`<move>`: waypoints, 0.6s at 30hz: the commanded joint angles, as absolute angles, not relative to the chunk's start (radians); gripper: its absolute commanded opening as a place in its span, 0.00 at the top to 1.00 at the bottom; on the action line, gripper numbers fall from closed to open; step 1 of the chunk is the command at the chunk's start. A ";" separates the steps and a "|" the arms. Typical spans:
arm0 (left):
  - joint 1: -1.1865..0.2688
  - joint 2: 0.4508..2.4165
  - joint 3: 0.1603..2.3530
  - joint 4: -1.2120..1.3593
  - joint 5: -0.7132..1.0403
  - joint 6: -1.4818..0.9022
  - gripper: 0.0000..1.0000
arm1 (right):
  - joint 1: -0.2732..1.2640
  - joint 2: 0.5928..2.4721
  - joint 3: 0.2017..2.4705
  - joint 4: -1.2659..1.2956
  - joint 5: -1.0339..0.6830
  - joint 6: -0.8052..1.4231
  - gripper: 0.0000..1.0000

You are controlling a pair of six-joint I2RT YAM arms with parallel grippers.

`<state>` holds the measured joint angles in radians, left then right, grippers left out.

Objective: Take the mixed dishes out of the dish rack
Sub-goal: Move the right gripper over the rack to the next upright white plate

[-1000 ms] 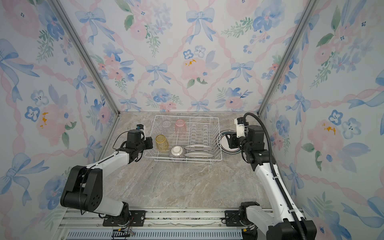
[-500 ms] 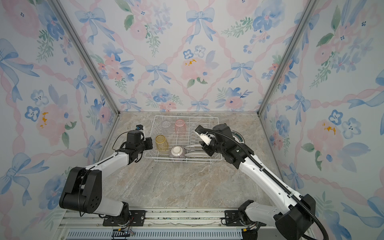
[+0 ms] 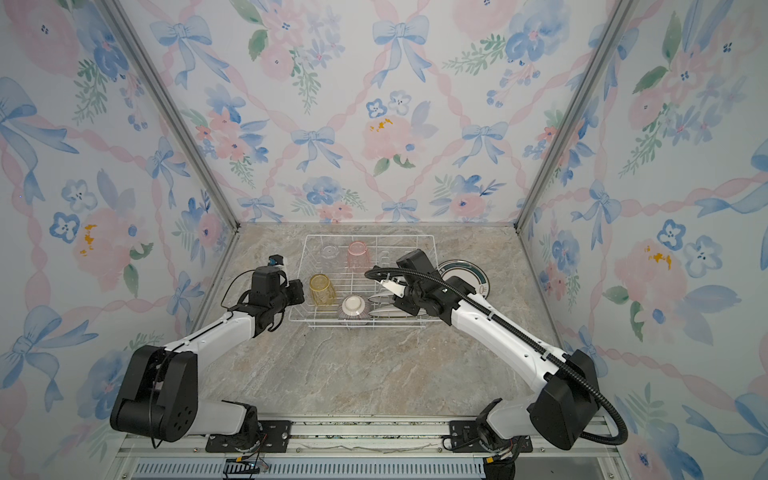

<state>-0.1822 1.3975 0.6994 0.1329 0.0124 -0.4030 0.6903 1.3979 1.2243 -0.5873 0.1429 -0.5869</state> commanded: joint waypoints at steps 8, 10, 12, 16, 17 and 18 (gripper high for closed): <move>-0.191 1.420 0.692 0.049 0.025 -0.376 1.00 | 0.706 1.427 1.282 -0.691 0.141 -0.609 0.65; -0.192 1.426 0.693 0.049 0.025 -0.375 1.00 | 0.710 1.432 1.285 -0.698 0.141 -0.608 0.65; -0.191 1.432 0.698 0.051 0.026 -0.374 1.00 | 0.710 1.440 1.285 -0.698 0.143 -0.611 0.66; -0.192 1.440 0.704 0.052 0.030 -0.373 1.00 | 0.716 1.469 1.296 -0.700 0.160 -0.617 0.66; -0.192 1.440 0.704 0.052 0.030 -0.371 1.00 | 0.719 1.479 1.298 -0.698 0.169 -0.620 0.66; -0.192 1.440 0.705 0.054 0.029 -0.371 1.00 | 0.722 1.488 1.302 -0.695 0.182 -0.625 0.66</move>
